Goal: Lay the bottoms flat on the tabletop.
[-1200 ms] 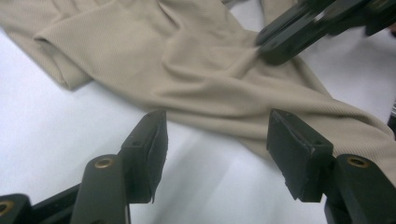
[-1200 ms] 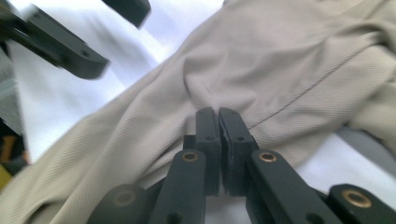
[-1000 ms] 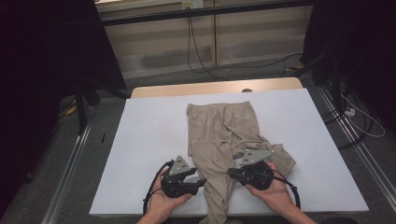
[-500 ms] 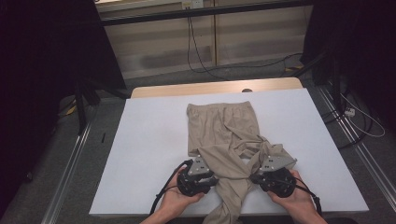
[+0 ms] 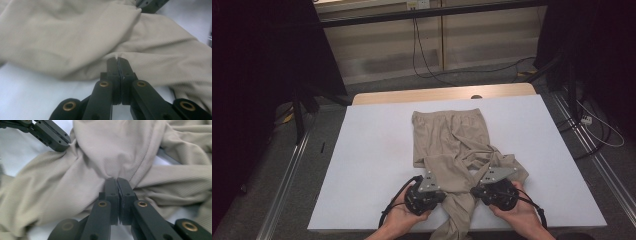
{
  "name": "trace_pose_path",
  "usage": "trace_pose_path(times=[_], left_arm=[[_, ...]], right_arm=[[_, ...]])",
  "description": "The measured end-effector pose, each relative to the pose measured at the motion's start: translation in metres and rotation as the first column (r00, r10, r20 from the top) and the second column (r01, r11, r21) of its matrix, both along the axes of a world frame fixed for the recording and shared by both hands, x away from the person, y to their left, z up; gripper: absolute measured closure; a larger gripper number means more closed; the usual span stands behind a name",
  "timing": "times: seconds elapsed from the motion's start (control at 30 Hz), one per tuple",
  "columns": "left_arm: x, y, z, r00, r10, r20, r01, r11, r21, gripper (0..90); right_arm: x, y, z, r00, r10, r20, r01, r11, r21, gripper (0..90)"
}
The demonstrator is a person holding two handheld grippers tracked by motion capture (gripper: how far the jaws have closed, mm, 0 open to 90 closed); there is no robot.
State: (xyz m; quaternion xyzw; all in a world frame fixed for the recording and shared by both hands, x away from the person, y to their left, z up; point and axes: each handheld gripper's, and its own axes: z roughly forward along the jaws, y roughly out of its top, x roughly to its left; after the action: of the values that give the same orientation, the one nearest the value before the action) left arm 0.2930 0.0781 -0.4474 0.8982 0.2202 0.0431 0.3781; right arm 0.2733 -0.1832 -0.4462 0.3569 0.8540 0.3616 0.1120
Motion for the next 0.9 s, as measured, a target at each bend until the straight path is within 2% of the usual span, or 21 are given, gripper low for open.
trace_pose_path(times=[0.07,0.13,0.27,0.37,0.5,0.6,0.7,0.77,0.8,0.83,0.87,0.9], left_arm=[[-0.006,0.014,0.005,1.0,0.0,-0.008,0.0,1.0,0.009,89.8],[-0.013,0.025,0.01,0.9999,0.004,-0.01,-0.004,1.0,-0.001,89.8],[-0.027,0.045,0.015,0.9996,0.018,-0.021,-0.018,0.9998,-0.003,89.8],[-0.04,0.058,0.015,0.9995,0.008,-0.03,-0.008,1.0,0.005,89.8],[-0.057,0.063,0.015,0.9982,-0.026,-0.054,0.027,0.9996,0.007,89.8],[-0.069,0.064,0.013,0.9962,-0.048,-0.073,0.05,0.9985,0.024,89.7],[-0.078,0.066,0.012,0.9933,-0.057,-0.1,0.059,0.9982,0.01,89.6],[-0.08,0.068,0.014,0.9938,-0.056,-0.096,0.056,0.9984,-0.002,89.0],[-0.078,0.069,0.015,0.9941,-0.047,-0.098,0.046,0.9989,-0.014,87.0],[-0.074,0.069,0.016,0.9939,-0.037,-0.104,0.034,0.9989,-0.031,82.1],[-0.07,0.069,0.016,0.9947,-0.03,-0.098,0.026,0.9989,-0.039,80.7],[-0.066,0.069,0.017,0.9964,-0.017,-0.083,0.014,0.9991,-0.04,79.2]], right_arm=[[-0.002,0.005,0.001,0.9998,0.019,-0.004,-0.018,0.9997,0.018,88.5],[-0.006,0.011,0.002,0.999,0.042,-0.018,-0.041,0.9982,0.044,88.6],[-0.018,0.024,0.003,0.9951,0.095,-0.028,-0.093,0.9942,0.054,88.6],[-0.029,0.028,0.003,0.9918,0.124,-0.03,-0.122,0.9908,0.059,88.7],[-0.046,0.028,-0.001,0.988,0.144,-0.056,-0.141,0.9884,0.057,88.7],[-0.061,0.027,-0.003,0.9841,0.164,-0.068,-0.161,0.9856,0.053,88.7],[-0.073,0.024,-0.003,0.9806,0.18,-0.079,-0.175,0.9827,0.059,88.3],[-0.077,0.023,-0.003,0.9783,0.192,-0.077,-0.188,0.9801,0.064,84.2],[-0.077,0.023,-0.001,0.9783,0.197,-0.065,-0.192,0.9789,0.069,77.5],[-0.074,0.022,0.0,0.9821,0.181,-0.052,-0.177,0.9812,0.078,69.3],[-0.07,0.023,0.003,0.9837,0.175,-0.042,-0.171,0.9816,0.084,65.0],[-0.065,0.023,0.004,0.9856,0.167,-0.026,-0.164,0.9827,0.085,64.7]])
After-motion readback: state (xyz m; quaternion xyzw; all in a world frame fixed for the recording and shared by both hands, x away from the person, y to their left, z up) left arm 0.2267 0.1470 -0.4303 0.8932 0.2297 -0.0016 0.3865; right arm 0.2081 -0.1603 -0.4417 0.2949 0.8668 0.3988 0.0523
